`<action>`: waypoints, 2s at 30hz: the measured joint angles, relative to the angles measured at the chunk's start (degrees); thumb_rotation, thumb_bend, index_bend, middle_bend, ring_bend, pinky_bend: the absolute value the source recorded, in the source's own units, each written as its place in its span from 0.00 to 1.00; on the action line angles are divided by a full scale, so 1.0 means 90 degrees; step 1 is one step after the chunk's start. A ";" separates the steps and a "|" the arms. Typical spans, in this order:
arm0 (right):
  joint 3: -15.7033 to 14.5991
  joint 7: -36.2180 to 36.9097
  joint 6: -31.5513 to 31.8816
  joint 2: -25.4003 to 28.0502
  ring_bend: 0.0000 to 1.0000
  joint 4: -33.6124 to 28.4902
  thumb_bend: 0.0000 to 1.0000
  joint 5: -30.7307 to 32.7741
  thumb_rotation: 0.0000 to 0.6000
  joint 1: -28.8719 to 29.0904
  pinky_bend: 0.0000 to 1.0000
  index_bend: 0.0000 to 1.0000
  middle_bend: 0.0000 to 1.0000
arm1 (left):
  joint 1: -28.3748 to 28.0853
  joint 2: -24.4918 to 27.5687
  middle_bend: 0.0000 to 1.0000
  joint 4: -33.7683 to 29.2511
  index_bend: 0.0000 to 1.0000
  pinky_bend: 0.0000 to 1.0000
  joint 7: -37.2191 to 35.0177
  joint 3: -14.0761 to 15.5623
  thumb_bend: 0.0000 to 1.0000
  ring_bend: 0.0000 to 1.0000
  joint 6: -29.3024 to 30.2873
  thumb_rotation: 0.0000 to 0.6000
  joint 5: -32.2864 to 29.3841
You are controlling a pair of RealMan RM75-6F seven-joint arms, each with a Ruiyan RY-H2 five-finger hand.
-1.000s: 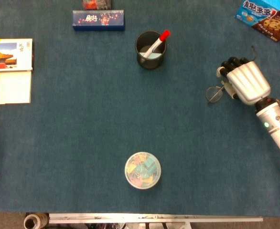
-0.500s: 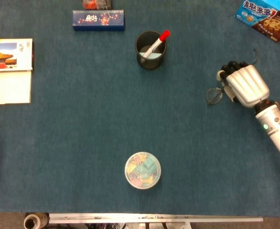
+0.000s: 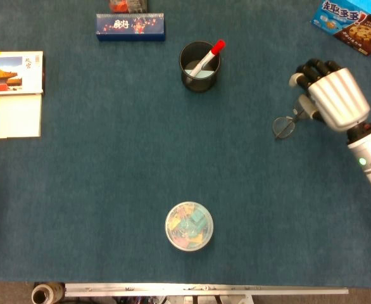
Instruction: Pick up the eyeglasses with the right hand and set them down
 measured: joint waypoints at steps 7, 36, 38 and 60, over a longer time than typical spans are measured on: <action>0.0295 -0.0293 0.0316 0.0572 0.28 -0.0758 0.36 0.0056 1.00 -0.0016 0.42 0.43 0.39 | -0.0035 0.0013 0.40 -0.0073 0.46 0.45 0.0088 -0.0007 0.33 0.31 -0.0011 1.00 0.0007; 0.0628 -0.0257 -0.0080 0.0866 0.28 -0.0372 0.36 0.0986 1.00 -0.0314 0.42 0.43 0.39 | -0.0122 0.0065 0.40 -0.0310 0.46 0.45 0.0380 0.0007 0.33 0.31 -0.0060 1.00 -0.0041; 0.0646 -0.0189 -0.0155 0.0742 0.28 -0.0142 0.36 0.1013 1.00 -0.0261 0.42 0.43 0.39 | -0.0114 0.0063 0.40 -0.0304 0.46 0.45 0.0365 0.0007 0.33 0.31 -0.0060 1.00 -0.0063; 0.0727 0.0877 -0.0704 -0.0544 0.28 0.1812 0.35 0.0982 1.00 0.0465 0.42 0.43 0.39 | -0.0074 0.0030 0.40 -0.0119 0.47 0.45 0.0119 0.0018 0.33 0.31 -0.0083 1.00 -0.0108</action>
